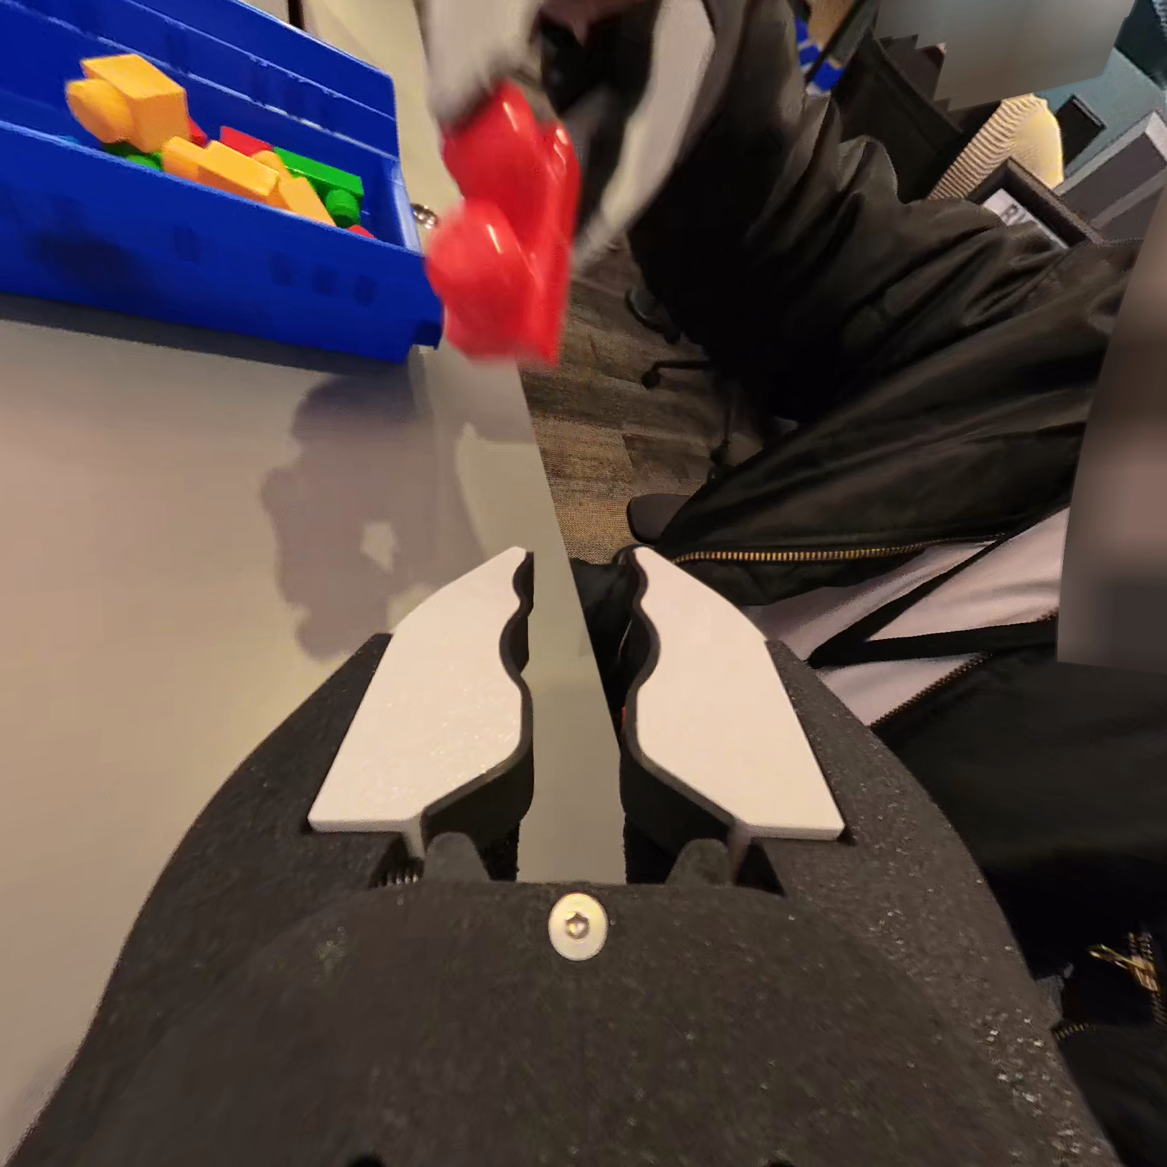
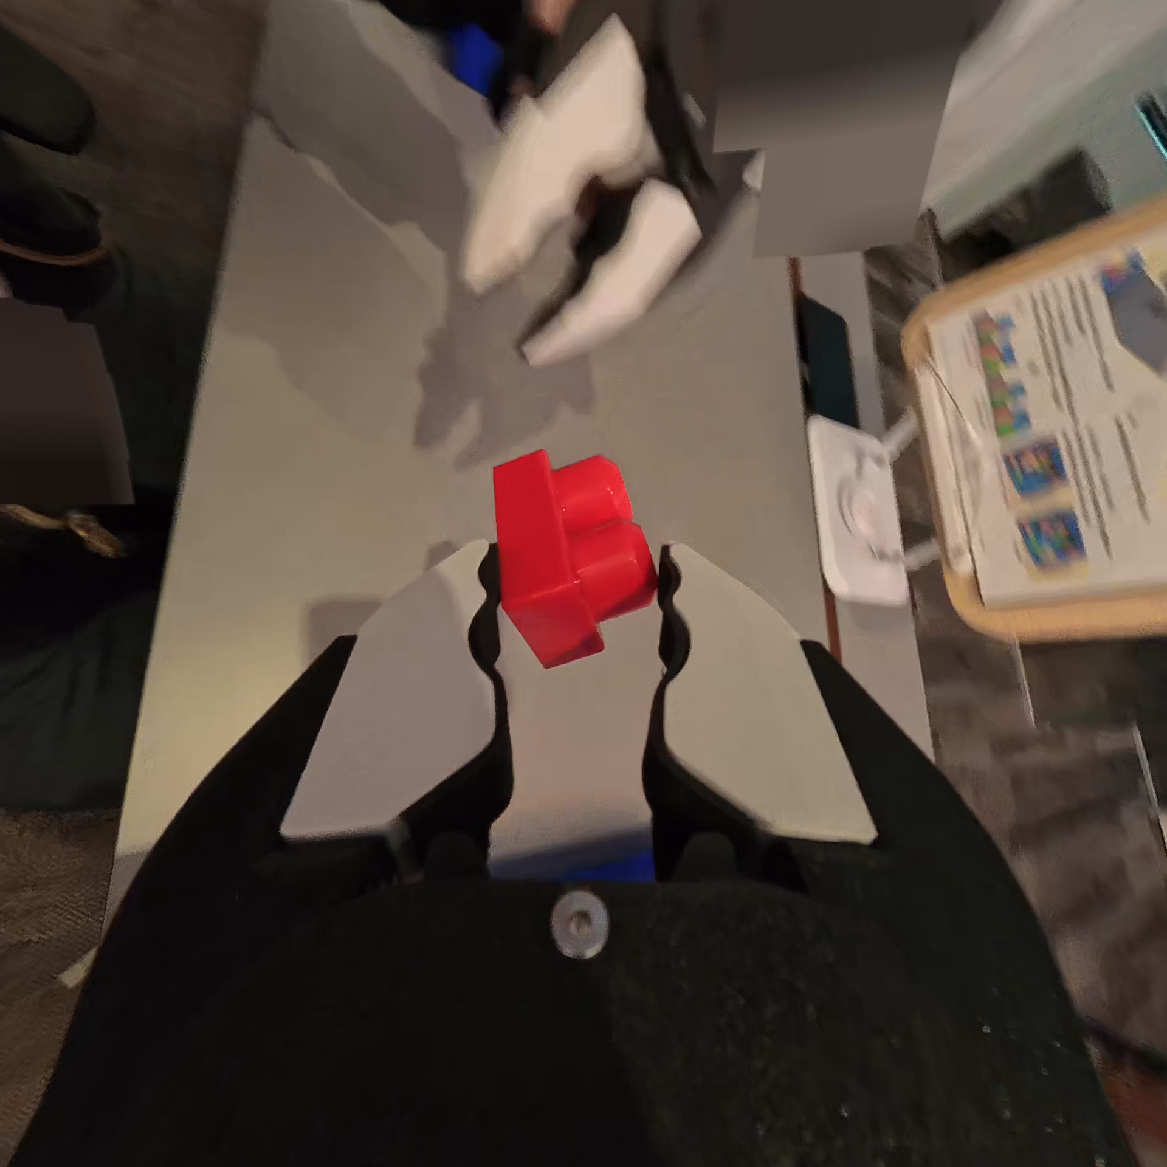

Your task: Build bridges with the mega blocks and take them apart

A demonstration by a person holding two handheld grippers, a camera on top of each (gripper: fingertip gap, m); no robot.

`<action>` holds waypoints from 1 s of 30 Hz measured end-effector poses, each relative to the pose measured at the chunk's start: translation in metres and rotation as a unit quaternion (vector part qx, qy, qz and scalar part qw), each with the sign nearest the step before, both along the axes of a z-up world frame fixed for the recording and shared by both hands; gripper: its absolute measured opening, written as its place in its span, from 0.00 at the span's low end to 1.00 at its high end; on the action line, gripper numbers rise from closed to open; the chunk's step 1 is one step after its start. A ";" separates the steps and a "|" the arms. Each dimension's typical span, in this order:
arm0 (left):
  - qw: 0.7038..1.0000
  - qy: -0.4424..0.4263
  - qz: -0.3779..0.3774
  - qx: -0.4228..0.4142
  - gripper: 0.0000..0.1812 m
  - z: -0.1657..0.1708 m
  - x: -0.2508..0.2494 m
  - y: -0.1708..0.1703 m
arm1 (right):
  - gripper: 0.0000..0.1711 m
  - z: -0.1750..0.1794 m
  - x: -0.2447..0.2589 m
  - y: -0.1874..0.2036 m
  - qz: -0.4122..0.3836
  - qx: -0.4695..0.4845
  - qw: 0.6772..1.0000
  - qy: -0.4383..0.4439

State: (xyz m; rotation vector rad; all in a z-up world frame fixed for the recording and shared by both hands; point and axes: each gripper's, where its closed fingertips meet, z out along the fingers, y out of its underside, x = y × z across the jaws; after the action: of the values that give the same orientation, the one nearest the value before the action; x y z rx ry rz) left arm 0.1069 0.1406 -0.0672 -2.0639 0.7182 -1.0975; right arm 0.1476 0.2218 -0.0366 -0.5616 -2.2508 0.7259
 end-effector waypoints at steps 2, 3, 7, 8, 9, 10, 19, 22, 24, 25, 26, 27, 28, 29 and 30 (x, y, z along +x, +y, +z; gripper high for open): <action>1.000 -0.003 0.014 0.001 0.15 0.000 -0.010 -0.008 | 0.27 0.001 0.016 0.061 -0.092 -0.011 0.996 0.001; 1.000 0.000 0.018 0.003 0.14 -0.001 -0.014 -0.013 | 0.27 -0.002 0.026 0.096 -0.145 -0.017 0.989 -0.003; 0.999 0.032 0.038 0.018 0.15 -0.006 -0.027 -0.030 | 0.28 -0.032 0.066 0.211 -0.336 -0.093 0.937 -0.013; 0.998 0.038 0.044 0.020 0.15 -0.006 -0.030 -0.034 | 0.28 -0.042 0.071 0.230 -0.371 -0.116 0.921 -0.013; 0.998 0.041 0.047 0.025 0.15 -0.006 -0.032 -0.038 | 0.28 -0.051 0.074 0.243 -0.395 -0.134 0.909 -0.012; 0.997 0.041 0.052 0.029 0.15 -0.005 -0.034 -0.041 | 0.28 -0.061 0.075 0.250 -0.409 -0.154 0.899 -0.019; 0.988 0.072 0.129 0.053 0.18 0.005 -0.070 -0.082 | 0.31 -0.137 0.070 0.283 -0.481 -0.109 0.863 -0.108; 0.978 0.093 0.175 0.062 0.19 0.009 -0.096 -0.105 | 0.29 -0.131 0.067 0.279 -0.478 -0.138 0.862 -0.098; 0.966 0.115 0.220 0.075 0.20 0.012 -0.123 -0.124 | 0.28 -0.116 0.063 0.272 -0.466 -0.157 0.868 -0.072; 0.958 0.122 0.247 0.081 0.21 0.016 -0.139 -0.134 | 0.28 -0.106 0.061 0.267 -0.458 -0.163 0.872 -0.057; 0.949 0.127 0.277 0.085 0.21 0.019 -0.156 -0.145 | 0.28 -0.096 0.059 0.262 -0.449 -0.167 0.877 -0.042; 0.937 0.134 0.309 0.088 0.21 0.023 -0.175 -0.157 | 0.28 -0.085 0.057 0.255 -0.438 -0.172 0.882 -0.028; 0.923 0.145 0.343 0.092 0.21 0.025 -0.196 -0.170 | 0.28 -0.074 0.055 0.248 -0.426 -0.178 0.887 -0.016; 0.907 0.159 0.378 0.093 0.21 0.027 -0.218 -0.183 | 0.27 -0.064 0.052 0.239 -0.414 -0.185 0.891 -0.007; 0.889 0.179 0.412 0.090 0.21 0.026 -0.241 -0.198 | 0.28 -0.054 0.049 0.231 -0.404 -0.191 0.895 0.001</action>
State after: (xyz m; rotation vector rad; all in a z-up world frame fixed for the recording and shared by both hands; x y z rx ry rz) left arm -0.1338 -0.0573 -0.0410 -2.0896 0.0436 -0.1629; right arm 0.1970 0.4532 -0.0911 -1.5551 -1.6192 0.7037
